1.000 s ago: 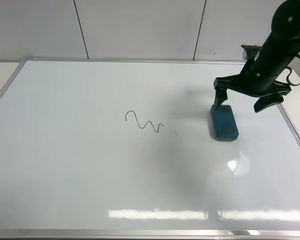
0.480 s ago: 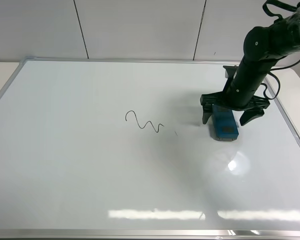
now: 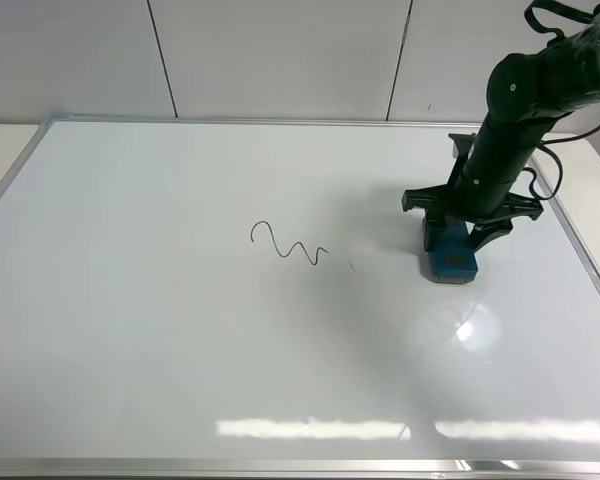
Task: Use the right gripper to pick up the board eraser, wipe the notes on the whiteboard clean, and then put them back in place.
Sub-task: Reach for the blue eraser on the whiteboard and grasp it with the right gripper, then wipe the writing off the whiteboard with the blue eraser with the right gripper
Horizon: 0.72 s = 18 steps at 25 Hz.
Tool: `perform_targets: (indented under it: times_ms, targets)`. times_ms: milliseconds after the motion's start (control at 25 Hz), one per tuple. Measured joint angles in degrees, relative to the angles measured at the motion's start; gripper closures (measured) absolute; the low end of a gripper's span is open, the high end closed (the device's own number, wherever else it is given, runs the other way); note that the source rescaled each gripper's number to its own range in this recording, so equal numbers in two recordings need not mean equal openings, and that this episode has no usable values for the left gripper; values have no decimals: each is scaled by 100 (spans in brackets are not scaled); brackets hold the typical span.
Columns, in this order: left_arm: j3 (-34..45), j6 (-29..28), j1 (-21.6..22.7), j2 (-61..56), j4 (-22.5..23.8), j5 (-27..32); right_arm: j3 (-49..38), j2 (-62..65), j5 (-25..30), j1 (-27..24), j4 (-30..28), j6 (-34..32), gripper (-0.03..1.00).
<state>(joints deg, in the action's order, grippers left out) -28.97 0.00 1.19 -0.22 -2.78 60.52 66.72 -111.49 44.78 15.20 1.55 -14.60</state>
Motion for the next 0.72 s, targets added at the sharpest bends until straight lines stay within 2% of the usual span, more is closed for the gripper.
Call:
perform_targets:
  times_ms: [200,320,560,720]
  targets:
    - [0,0,0,0,0,0,21,0,60,0,-20,-6,96]
    - [0,0,0,0,0,0,243,-2,399,50,-47,-6,96]
    - [0,0,0,0,0,0,1198,-2,1226,532,-155,177,96]
    - [0,0,0,0,0,0,1667,-13,1385,843,-155,377,96]
